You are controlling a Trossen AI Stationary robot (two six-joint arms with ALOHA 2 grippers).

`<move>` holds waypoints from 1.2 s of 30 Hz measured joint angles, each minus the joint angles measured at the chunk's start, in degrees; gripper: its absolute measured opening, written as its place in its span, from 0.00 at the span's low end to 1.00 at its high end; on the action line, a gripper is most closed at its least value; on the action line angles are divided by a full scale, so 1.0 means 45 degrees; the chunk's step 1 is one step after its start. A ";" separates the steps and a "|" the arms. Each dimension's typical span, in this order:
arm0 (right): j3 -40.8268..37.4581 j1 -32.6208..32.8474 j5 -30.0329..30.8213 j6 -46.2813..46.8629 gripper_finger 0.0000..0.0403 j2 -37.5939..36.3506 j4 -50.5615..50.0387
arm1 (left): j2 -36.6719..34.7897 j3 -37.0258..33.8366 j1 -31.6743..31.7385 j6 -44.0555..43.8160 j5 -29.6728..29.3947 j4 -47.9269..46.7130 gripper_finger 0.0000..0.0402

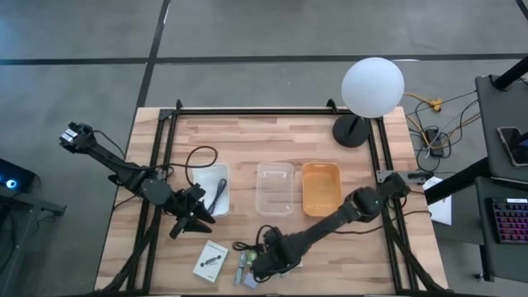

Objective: Pick and place items into bin
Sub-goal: Put the white charger cable into the white bin

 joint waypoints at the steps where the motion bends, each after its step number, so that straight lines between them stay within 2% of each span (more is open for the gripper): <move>1: 0.0106 0.0054 -0.0021 0.0021 0.37 0.0029 -0.0256 | 0.0000 0.0000 0.0000 0.0005 -0.0005 0.0015 0.42; 8: 0.0291 0.0320 -0.0142 0.0795 0.31 0.0076 -0.0104 | 0.0000 -0.0003 0.0000 0.0019 -0.0015 0.0010 0.42; 16: 0.0073 0.0325 -0.0127 0.1467 0.28 0.0076 0.0547 | 0.0000 0.0000 0.0000 0.0121 -0.0010 0.0005 0.42; 30: 0.0536 0.0320 -0.0078 0.1597 0.40 0.0081 -0.0343 | 0.0000 0.0000 0.0000 0.0171 0.0117 0.0000 0.42; 36: 0.0106 0.0283 -0.0336 0.1652 0.40 0.0081 0.0250 | 0.0000 -0.0001 -0.0004 0.0438 0.0126 -0.0001 0.42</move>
